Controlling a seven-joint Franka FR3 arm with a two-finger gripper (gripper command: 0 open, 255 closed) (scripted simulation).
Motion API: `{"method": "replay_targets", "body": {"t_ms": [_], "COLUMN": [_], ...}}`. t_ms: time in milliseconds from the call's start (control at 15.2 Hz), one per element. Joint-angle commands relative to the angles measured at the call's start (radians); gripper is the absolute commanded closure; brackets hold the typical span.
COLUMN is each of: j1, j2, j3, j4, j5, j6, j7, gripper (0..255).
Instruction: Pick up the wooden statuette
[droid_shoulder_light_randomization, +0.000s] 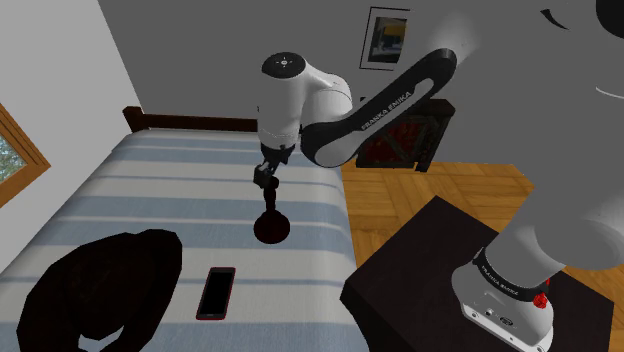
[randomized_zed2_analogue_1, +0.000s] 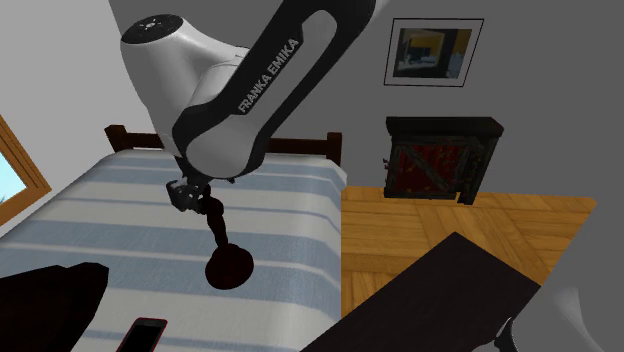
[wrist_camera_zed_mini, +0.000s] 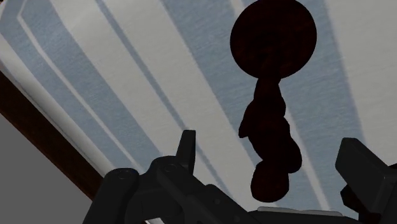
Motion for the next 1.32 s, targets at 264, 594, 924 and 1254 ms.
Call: {"method": "replay_targets", "body": {"t_ms": [264, 594, 924, 1254], "j1": [0.019, 0.020, 0.020, 0.010], "j2": [0.069, 0.068, 0.067, 0.038], "j3": [-0.028, -0.028, -0.028, -0.014], "j4": [-0.004, -0.006, -0.006, -0.002], "j5": [-0.085, -0.086, -0.085, -0.048], "j6": [0.057, 0.057, 0.057, 0.031], "j7": [0.074, 0.075, 0.075, 0.041], "gripper": [0, 255, 255, 255]}}
